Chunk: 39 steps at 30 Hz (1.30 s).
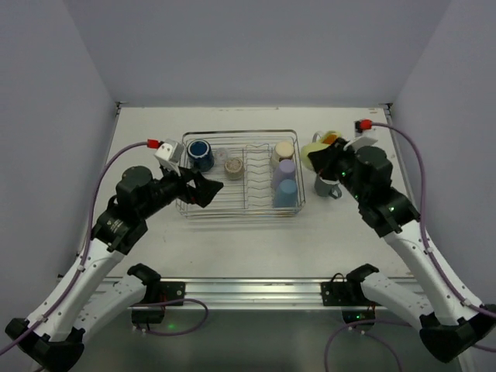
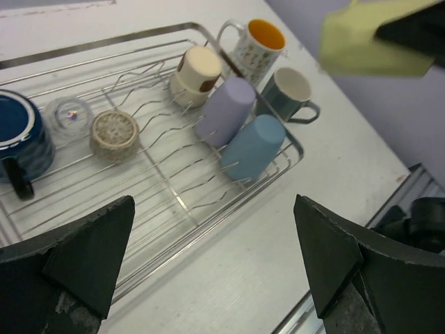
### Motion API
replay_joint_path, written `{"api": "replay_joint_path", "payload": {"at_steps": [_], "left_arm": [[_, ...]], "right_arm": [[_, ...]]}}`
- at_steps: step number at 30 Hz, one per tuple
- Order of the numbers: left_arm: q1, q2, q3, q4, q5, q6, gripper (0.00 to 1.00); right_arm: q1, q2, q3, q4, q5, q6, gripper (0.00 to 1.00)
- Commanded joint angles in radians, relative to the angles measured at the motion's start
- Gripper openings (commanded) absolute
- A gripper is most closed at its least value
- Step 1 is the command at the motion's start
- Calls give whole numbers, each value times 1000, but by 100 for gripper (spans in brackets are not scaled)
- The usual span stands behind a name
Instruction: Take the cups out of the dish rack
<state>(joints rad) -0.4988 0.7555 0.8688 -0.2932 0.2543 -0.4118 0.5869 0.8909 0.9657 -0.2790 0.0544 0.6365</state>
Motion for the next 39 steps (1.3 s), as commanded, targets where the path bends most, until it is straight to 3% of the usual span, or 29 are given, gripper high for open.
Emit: {"api": "replay_joint_path", "payload": {"at_steps": [1,7,11,18,27,30,34,39], "left_arm": [[-1,-33,-55,-92,-70,120,100],[-1,-73,-166,-43,-101,151,100],[-1,-94,-172,-46,-86,169,100],[0,-113,-183,-55,-82,179,100],[2,-91,-177,-60,-101,177,100],[3,-71,-171,-63,-119,180,100],[3,-45,-166,-70,-153,179,100],[3,-1,-134,-83,-170,168,100]], "right_arm": [[-230,8,157,-242,182,-152,0],[-505,163,223,-264,173,-210,0],[-617,353,309,-255,128,-222,0],[-668,722,427,-233,72,-227,0],[-673,904,493,-250,53,-230,0],[-673,931,493,-261,59,-222,8],[-676,944,499,-276,64,-233,29],[-676,904,513,-299,70,-233,42]]}}
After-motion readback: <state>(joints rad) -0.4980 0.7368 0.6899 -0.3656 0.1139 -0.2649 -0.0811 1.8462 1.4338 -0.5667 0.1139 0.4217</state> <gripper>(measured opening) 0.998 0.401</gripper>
